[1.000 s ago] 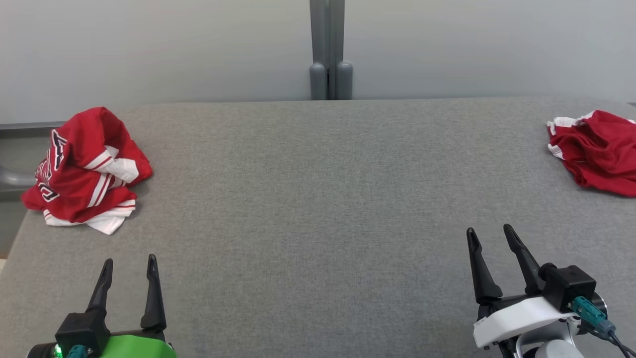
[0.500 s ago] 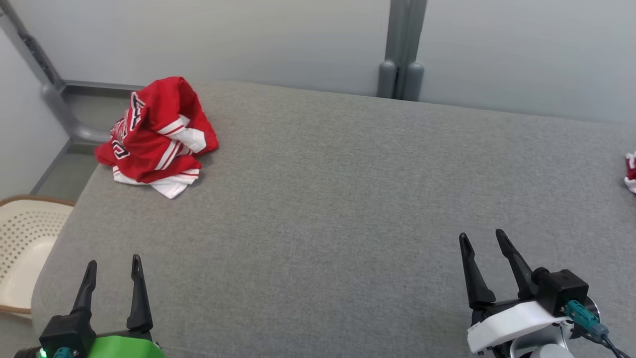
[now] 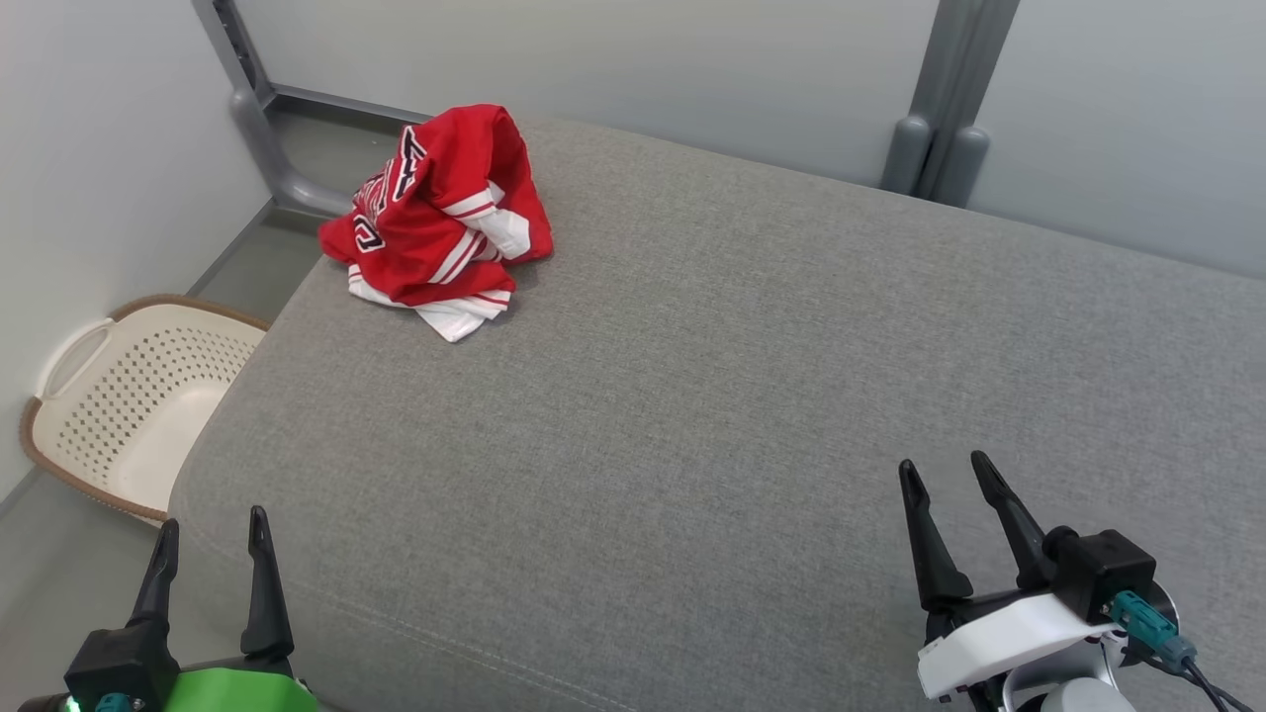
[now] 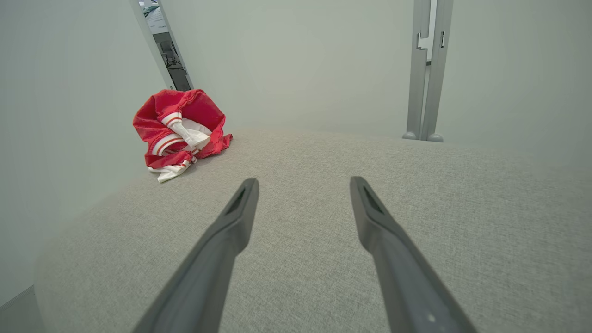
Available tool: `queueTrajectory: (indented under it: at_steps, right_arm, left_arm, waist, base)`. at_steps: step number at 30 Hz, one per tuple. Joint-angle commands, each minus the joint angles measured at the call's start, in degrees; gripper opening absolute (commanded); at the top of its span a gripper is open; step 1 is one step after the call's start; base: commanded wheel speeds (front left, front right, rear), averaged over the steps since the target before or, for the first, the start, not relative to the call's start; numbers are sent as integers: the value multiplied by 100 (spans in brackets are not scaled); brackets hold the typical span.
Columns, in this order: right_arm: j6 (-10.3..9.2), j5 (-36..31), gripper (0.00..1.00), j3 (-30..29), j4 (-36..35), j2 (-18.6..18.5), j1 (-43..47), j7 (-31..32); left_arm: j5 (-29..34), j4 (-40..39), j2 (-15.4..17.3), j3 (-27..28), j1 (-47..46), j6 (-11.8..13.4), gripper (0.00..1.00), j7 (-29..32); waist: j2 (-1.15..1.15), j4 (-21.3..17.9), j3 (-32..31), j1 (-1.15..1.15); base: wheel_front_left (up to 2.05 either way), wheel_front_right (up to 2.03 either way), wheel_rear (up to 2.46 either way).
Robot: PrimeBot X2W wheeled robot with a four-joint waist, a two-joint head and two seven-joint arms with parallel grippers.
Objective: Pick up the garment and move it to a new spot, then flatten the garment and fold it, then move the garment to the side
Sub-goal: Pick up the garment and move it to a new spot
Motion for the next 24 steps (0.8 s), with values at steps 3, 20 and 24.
queueTrajectory:
  at_steps: [3, 20, 24]
  right_arm:
    - [-11, 7, 100, 48, 35, -19, -52, -16]
    - [-11, -43, 100, 109, 46, -199, -201, -16]
    - [-11, -107, 100, 38, -19, -319, -332, -16]
  left_arm:
    - [-7, 4, 4, 35, 72, 8, 100, -1]
    - [41, 176, 141, -69, -509, -11, 100, -1]
    - [-25, 283, 318, -110, -1113, -31, 100, -1]
  waist:
    - [0, 172, 24, 0]
    - [0, -61, 195, 0]
    - [0, -339, 484, 0]
  base:
    - [0, 0, 0]
    - [0, 0, 0]
    - [0, 0, 0]
